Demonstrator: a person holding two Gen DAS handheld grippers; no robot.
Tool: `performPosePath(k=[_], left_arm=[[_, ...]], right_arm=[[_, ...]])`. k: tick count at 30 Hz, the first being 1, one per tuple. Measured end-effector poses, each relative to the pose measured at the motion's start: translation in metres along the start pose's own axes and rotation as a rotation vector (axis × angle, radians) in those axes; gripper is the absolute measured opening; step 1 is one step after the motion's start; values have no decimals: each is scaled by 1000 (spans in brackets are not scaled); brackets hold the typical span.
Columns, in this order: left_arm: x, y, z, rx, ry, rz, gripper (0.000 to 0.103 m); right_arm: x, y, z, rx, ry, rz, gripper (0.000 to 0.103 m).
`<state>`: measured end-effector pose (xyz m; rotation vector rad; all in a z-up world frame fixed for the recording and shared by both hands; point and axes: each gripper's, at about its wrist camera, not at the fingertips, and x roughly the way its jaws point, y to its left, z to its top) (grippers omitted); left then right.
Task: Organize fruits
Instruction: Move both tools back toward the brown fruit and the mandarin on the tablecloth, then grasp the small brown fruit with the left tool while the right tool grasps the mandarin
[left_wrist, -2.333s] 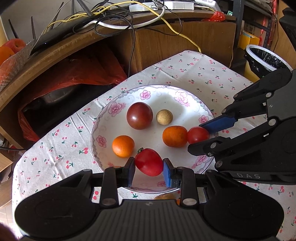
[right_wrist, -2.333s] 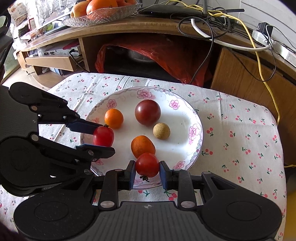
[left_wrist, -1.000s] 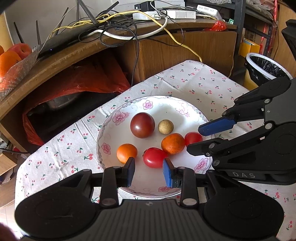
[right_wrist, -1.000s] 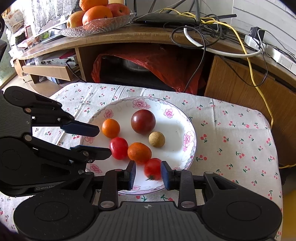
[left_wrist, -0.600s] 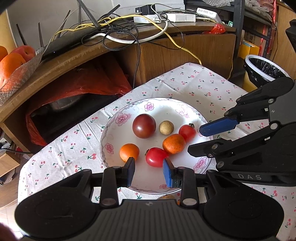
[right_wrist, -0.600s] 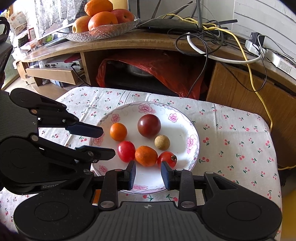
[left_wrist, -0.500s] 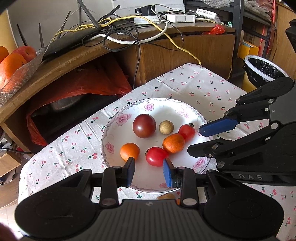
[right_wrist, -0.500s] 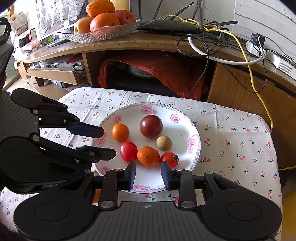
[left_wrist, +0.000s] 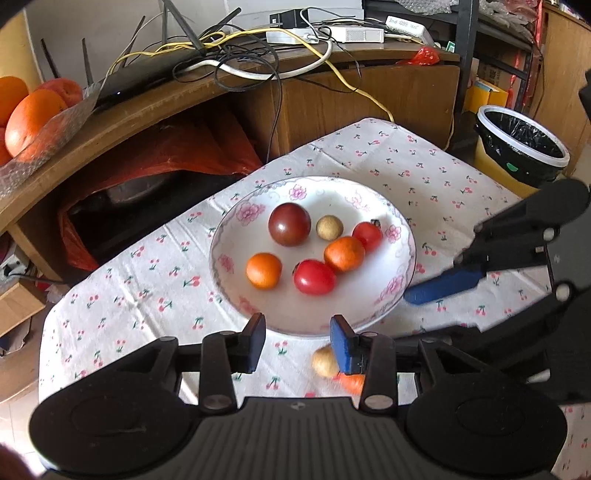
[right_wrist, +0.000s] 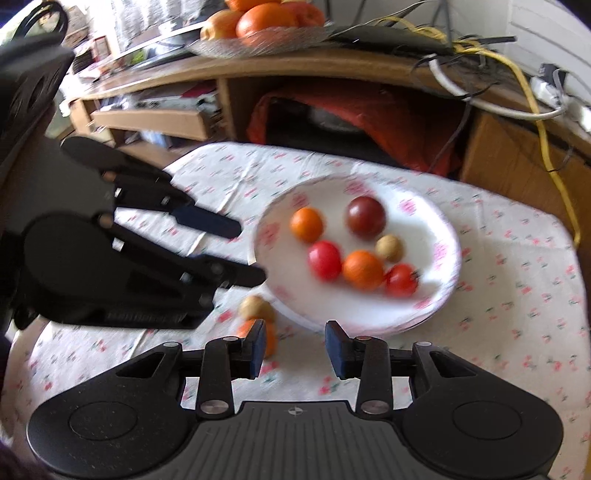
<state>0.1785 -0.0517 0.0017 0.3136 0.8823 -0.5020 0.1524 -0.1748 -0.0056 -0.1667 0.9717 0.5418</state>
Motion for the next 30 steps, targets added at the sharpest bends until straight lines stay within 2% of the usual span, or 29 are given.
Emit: performPosePath(k=[7,16,19,22,30], left_arm=[[-4,13,-16,-19,25,0,47],[-1,21,-24,-36,47,-10,47],[-1,20,-24,-36,50,-16,47],[1,19,-24,-33,55,-24,47],[8,13,-23,-45,76,-84,47]], right_arm=[[21,14,-4,1,49,50,32],[43,19,-2,3,70,55,34],[45,17,-2,8,63,49,33],[44,16,-2,16,67,50,25],[35,11,-8,22,87,42,24]])
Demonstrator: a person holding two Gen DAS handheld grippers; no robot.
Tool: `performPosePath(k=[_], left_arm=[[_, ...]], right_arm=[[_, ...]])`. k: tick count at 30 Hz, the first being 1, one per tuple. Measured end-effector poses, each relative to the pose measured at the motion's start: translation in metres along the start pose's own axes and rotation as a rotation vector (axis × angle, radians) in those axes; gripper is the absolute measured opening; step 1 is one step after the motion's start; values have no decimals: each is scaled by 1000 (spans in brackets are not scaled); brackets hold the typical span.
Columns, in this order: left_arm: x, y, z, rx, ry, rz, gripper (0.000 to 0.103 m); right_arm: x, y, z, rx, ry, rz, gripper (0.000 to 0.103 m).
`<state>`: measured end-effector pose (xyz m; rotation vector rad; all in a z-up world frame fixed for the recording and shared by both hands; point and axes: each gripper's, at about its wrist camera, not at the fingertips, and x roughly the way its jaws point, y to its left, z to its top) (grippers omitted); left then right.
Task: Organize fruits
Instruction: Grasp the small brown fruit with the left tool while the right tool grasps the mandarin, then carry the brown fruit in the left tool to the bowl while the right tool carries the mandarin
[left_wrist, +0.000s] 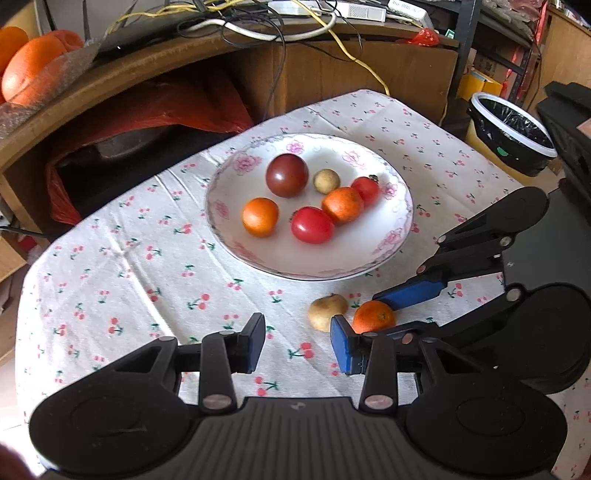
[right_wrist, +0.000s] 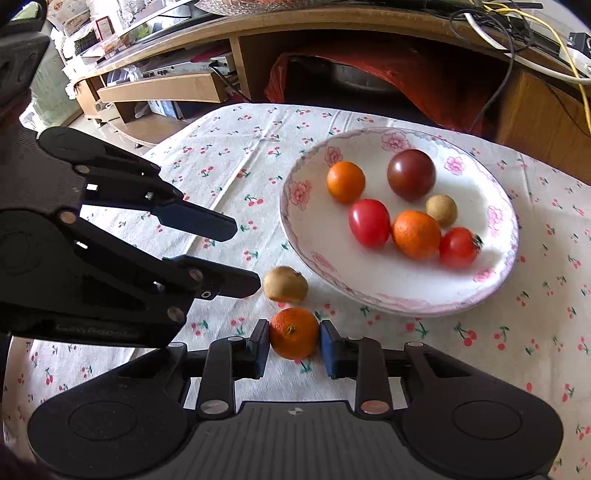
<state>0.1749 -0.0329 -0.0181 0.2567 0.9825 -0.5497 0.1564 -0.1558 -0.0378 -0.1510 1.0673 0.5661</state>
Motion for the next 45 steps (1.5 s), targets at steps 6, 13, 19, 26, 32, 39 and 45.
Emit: performPosePath(k=[6,13,19,26,32,39,45], left_arm=[[10,-8,2,6,14,-10,47],[27,-20,8,16,23,-5,47],[33,-26,10,33,30,14,44],[29,-27,6,38,28,17,36],[18,-31,-3,60,33,-5,36],[12,-41,-17,101,56,-14,36],[13,-41,-17,103,56,-15,36]], right_arm=[[-13,-16,-10,27,8,-36,24],[-19,-29,-21,58,6,-50,24],[-22,-30,-21,58,8,-49,24],[-21,-30,-22,52,20,-47,24],[-23,-25,-23,31,31,-38,24],[-22,-20,-24,6,38,-45,24],[-20,-20,-23,2,36,-45,25]])
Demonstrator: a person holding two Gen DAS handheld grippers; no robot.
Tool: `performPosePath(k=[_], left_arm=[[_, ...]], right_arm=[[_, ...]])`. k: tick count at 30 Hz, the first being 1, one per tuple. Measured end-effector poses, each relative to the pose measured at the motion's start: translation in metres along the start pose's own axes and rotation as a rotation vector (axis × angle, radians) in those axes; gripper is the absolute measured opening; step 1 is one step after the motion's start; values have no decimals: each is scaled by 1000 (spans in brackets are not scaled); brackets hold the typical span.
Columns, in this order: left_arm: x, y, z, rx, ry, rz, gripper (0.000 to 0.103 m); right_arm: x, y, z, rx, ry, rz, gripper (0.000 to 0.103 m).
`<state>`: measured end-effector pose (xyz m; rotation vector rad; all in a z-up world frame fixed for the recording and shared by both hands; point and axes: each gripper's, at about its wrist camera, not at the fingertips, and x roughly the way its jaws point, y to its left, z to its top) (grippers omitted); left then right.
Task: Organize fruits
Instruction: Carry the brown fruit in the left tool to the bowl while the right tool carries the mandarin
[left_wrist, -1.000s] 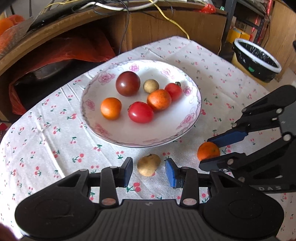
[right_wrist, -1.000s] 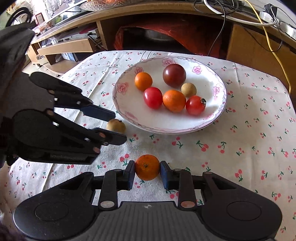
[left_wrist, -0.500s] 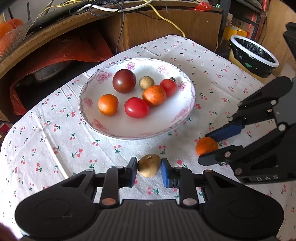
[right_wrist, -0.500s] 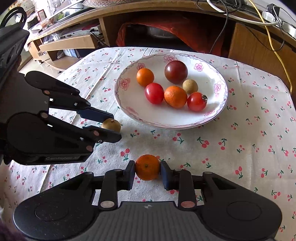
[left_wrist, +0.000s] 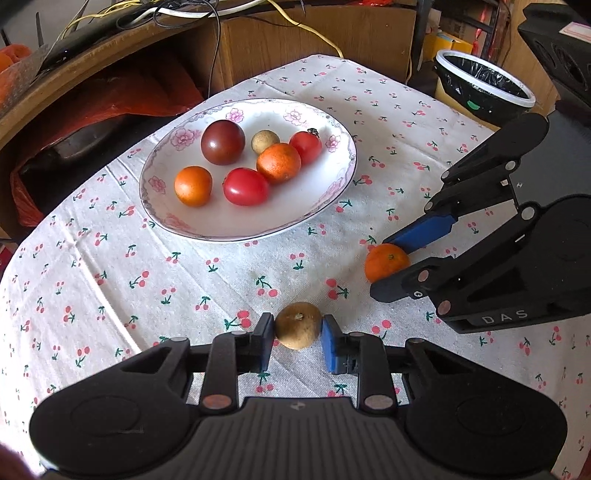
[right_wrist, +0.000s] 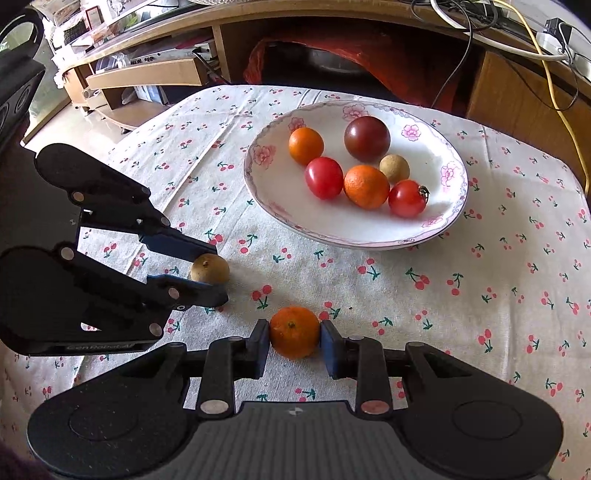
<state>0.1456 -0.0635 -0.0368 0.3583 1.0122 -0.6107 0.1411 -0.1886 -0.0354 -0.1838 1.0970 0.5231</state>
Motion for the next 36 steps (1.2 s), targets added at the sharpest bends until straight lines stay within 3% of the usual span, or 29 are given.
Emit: performPosePath(k=[20,36], left_arm=[[-2,-3,0,7,-6,2,36],[-12,0,14,6,-54,23,36]], right_arm=[[-5,2,-1,-4,-4,-1,24],[-14,4,7,-9,-40,-5,24]])
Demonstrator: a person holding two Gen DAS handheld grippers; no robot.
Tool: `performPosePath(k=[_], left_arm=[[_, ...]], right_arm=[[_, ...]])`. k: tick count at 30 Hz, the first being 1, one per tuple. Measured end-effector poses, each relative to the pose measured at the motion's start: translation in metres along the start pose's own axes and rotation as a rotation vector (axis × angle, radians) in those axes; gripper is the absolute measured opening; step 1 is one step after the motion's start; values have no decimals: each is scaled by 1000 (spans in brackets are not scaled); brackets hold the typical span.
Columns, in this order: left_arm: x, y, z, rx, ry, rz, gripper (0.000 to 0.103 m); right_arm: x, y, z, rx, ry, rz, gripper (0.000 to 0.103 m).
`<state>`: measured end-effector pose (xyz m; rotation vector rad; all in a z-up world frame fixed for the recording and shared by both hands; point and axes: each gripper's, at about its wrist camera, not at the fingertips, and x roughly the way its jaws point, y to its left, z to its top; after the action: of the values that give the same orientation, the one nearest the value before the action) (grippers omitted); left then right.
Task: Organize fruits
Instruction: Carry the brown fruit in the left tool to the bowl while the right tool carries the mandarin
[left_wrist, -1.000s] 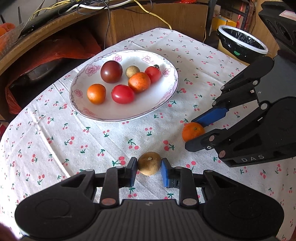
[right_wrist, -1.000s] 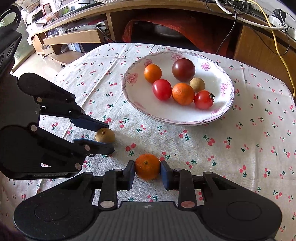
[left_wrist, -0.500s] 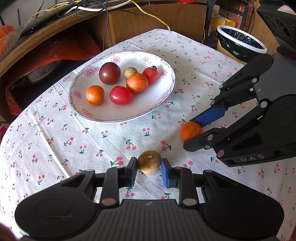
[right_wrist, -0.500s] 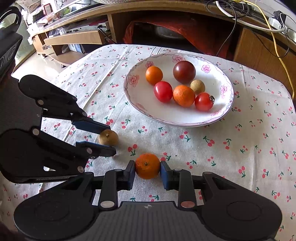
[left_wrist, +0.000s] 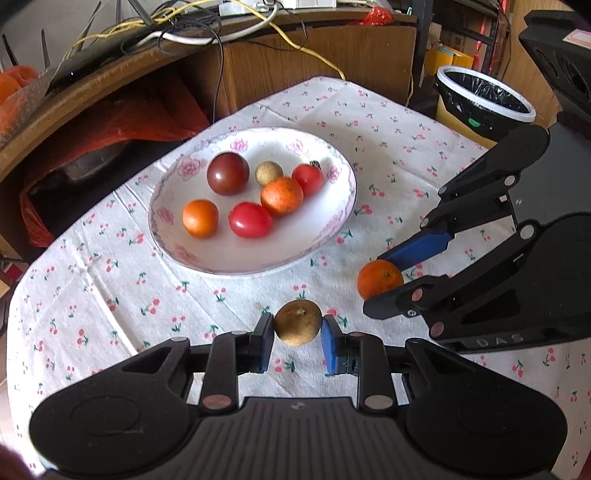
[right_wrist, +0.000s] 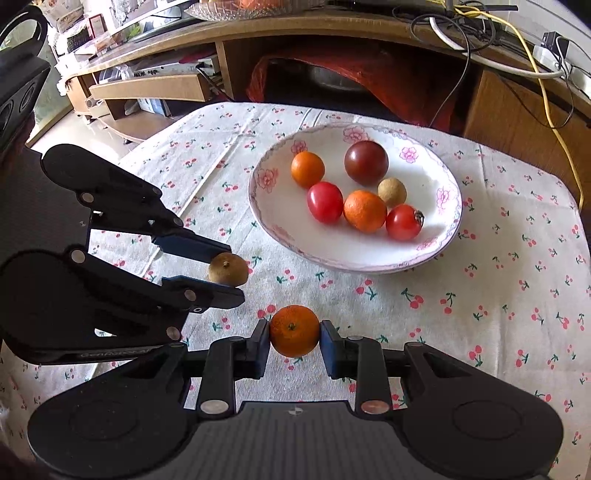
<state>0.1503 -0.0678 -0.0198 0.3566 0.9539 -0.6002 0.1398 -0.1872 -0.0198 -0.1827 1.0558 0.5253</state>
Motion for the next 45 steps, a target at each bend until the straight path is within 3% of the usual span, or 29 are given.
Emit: performPosePath(k=[27,45], left_arm=[[-11,20,42,-46,-115,77,36],[26,41,64,-109,-116,103,35]], right_arm=[[-13,-12,33,30,-115,-52,24],[11,-36,49,71,-145,-118,25]])
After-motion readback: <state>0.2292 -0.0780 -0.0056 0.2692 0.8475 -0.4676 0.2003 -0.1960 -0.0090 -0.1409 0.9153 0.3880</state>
